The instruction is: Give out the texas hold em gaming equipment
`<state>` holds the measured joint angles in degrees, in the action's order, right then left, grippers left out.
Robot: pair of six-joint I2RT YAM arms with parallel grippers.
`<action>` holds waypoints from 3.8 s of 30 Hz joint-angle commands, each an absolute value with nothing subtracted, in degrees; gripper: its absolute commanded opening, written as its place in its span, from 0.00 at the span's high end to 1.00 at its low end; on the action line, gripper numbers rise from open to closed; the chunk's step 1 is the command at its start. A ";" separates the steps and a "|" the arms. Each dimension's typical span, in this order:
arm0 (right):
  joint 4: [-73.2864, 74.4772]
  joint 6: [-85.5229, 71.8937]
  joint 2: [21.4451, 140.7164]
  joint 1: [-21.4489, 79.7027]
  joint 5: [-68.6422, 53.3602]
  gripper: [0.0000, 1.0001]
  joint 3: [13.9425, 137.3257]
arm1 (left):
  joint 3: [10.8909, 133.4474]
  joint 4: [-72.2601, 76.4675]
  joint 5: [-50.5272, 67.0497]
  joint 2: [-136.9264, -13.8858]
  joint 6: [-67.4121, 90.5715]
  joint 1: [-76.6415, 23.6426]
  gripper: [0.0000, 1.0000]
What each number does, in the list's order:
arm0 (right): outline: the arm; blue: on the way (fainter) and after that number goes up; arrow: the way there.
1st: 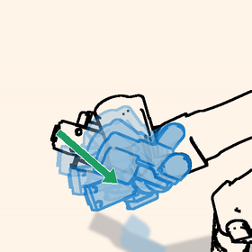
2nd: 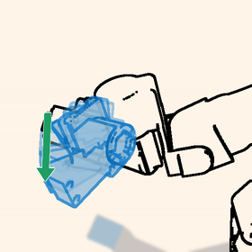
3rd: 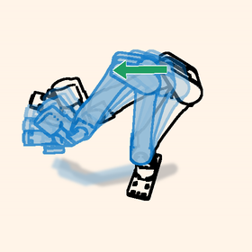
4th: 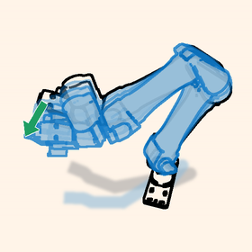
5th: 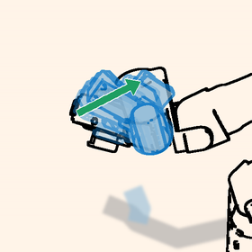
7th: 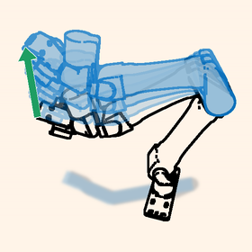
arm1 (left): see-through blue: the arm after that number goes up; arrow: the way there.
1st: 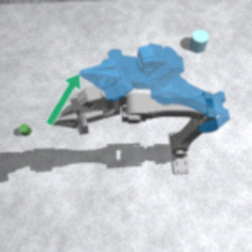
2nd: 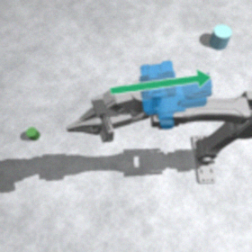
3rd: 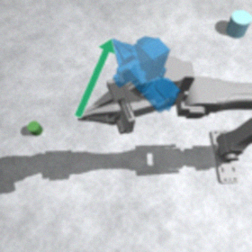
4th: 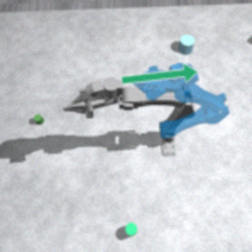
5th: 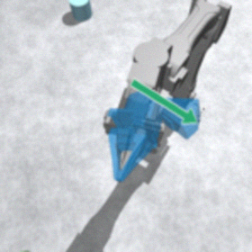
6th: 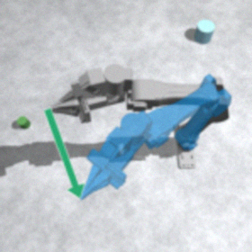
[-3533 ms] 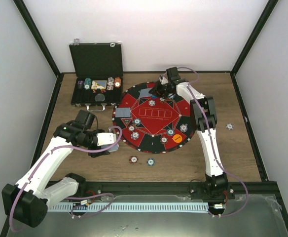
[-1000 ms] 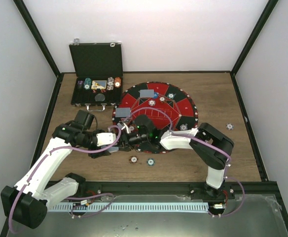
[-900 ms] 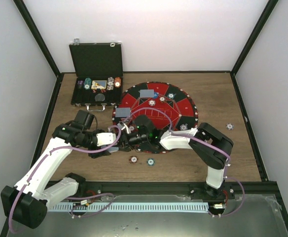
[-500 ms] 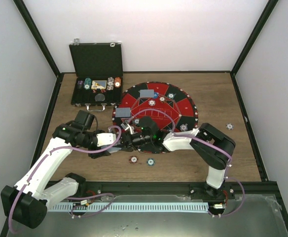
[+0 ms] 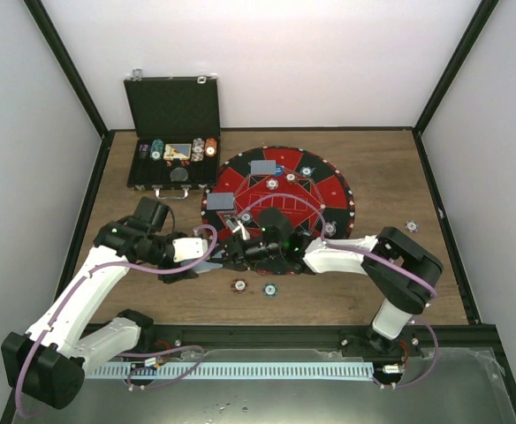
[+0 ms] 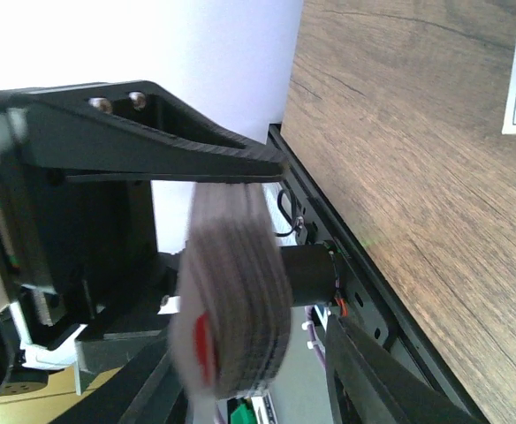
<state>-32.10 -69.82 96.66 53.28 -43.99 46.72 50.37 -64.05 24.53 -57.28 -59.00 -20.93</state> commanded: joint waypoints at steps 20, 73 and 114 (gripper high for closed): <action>-21.74 -67.50 84.12 51.91 -40.37 0.99 44.05 | 50.91 -63.42 24.19 -56.95 -60.40 -20.92 0.92; 5.95 -41.91 80.69 13.05 -40.00 0.91 29.56 | 51.60 -64.07 23.02 -56.45 -61.22 -20.87 0.92; -18.14 -64.22 89.84 52.95 -42.63 0.21 50.24 | 52.91 -64.22 24.28 -57.24 -60.66 -20.92 0.92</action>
